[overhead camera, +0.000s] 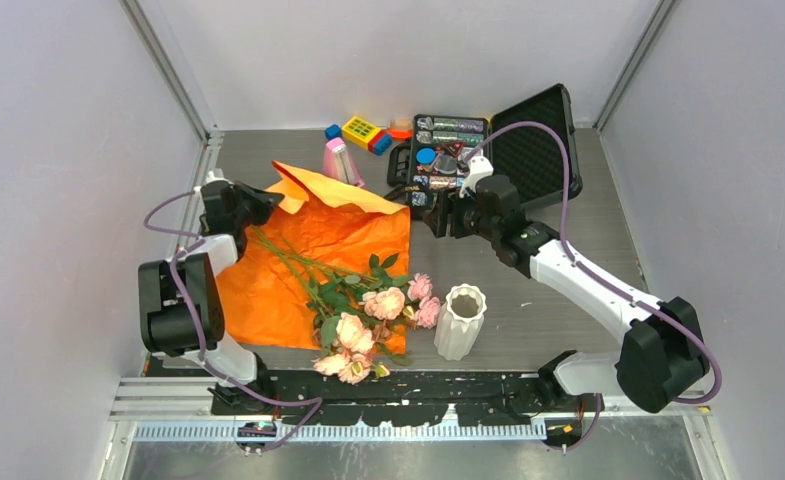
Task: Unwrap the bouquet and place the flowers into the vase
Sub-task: Unfold the wrapping paper at the center of the board.
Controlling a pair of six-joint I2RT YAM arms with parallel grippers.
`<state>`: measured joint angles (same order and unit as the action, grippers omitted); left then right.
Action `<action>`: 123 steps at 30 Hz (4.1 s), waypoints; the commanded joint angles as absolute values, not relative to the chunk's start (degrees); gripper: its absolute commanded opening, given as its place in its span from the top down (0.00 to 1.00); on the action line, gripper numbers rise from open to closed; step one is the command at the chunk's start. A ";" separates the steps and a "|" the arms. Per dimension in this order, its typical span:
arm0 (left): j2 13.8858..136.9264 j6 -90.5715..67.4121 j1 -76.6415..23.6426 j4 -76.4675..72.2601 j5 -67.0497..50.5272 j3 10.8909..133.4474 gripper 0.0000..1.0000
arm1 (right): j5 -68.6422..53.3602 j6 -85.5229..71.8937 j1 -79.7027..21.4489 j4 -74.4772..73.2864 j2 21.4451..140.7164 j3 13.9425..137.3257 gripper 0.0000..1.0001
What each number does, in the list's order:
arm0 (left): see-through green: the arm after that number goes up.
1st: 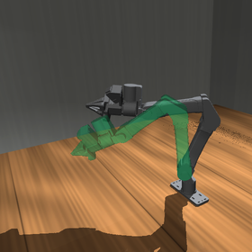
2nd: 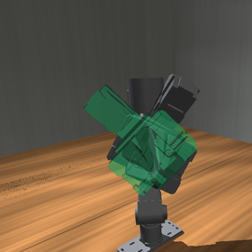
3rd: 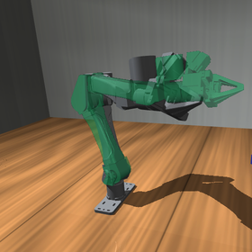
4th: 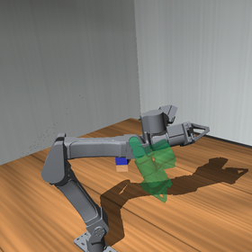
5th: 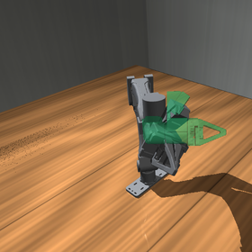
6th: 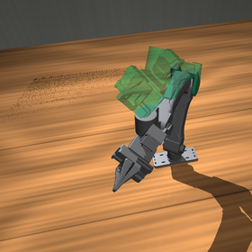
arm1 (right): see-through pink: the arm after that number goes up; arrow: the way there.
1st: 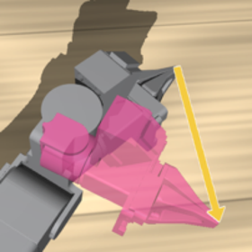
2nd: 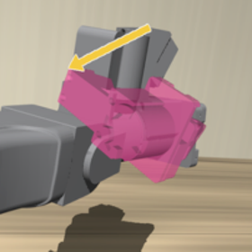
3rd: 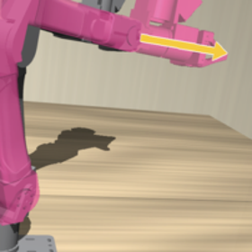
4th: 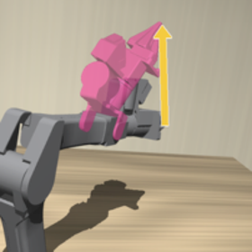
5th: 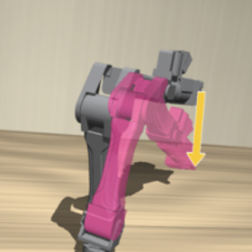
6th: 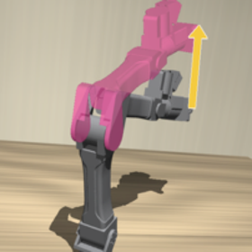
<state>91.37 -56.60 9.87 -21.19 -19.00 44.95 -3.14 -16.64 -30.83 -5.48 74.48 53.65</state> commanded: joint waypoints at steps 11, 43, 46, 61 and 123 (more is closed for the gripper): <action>95.49 -69.54 17.01 -34.41 -13.48 47.46 1.00 | -6.06 -15.20 -30.85 -2.26 73.69 53.28 0.34; 113.73 -76.67 22.05 -42.19 -7.58 58.76 0.57 | -6.91 -14.38 -31.96 -4.77 85.53 59.48 0.35; 114.60 -75.98 21.89 -42.23 -7.77 60.13 0.52 | -8.10 -13.93 -31.99 -4.35 86.57 60.63 0.35; 118.33 -70.25 21.08 -40.15 -12.73 65.49 0.45 | -12.04 -7.89 -36.39 -2.61 92.44 68.54 0.30; 120.90 -59.66 24.46 -23.55 -15.38 71.08 0.49 | 7.35 -1.81 -37.66 -7.13 119.71 96.96 1.00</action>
